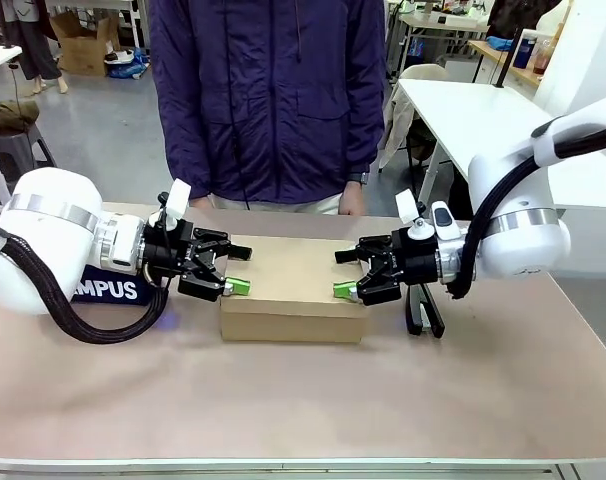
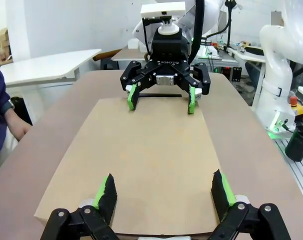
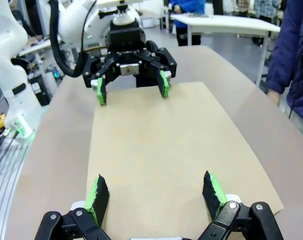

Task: Pack the item into the box.
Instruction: Close the Mailer Box.

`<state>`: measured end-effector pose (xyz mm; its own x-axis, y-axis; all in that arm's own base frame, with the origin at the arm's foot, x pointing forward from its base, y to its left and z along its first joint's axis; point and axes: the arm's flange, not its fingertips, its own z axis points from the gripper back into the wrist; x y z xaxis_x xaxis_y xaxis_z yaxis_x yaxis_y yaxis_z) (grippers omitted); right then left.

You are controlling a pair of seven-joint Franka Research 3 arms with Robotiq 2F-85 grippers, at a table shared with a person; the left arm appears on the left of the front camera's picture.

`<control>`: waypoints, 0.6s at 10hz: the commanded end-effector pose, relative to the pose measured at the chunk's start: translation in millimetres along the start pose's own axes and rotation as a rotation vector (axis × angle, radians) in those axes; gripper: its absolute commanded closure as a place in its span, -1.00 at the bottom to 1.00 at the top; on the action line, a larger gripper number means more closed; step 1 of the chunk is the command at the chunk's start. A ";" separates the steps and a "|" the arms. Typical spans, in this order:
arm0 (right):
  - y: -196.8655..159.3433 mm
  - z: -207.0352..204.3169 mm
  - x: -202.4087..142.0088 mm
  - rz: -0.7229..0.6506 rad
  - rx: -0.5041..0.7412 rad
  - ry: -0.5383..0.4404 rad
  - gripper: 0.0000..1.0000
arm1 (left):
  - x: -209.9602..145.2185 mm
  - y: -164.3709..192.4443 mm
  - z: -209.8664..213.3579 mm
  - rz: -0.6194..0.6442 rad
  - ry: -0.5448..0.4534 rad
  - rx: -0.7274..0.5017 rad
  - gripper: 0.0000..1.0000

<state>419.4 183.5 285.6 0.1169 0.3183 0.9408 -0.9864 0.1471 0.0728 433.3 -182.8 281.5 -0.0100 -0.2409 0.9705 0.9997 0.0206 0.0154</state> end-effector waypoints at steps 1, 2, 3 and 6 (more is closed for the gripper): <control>-4.6 -1.8 8.0 -0.002 -0.015 0.016 -1.00 | 0.8 1.2 3.9 -0.027 0.012 0.027 -1.00; -7.9 8.5 11.4 -0.004 -0.040 -0.006 -1.00 | 10.7 3.0 16.4 -0.033 -0.043 0.057 -1.00; -5.6 26.5 17.6 -0.004 -0.053 -0.045 -1.00 | 22.7 2.0 32.6 -0.035 -0.073 0.103 -1.00; 25.6 116.7 29.0 -0.170 -0.075 -0.141 -1.00 | 69.0 -23.2 112.6 0.108 -0.098 0.189 -1.00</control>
<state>409.4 115.8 332.8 0.1864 0.1968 0.9626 -0.9586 0.2512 0.1343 430.9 -112.0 352.8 0.0165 -0.1384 0.9902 0.9818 0.1896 0.0101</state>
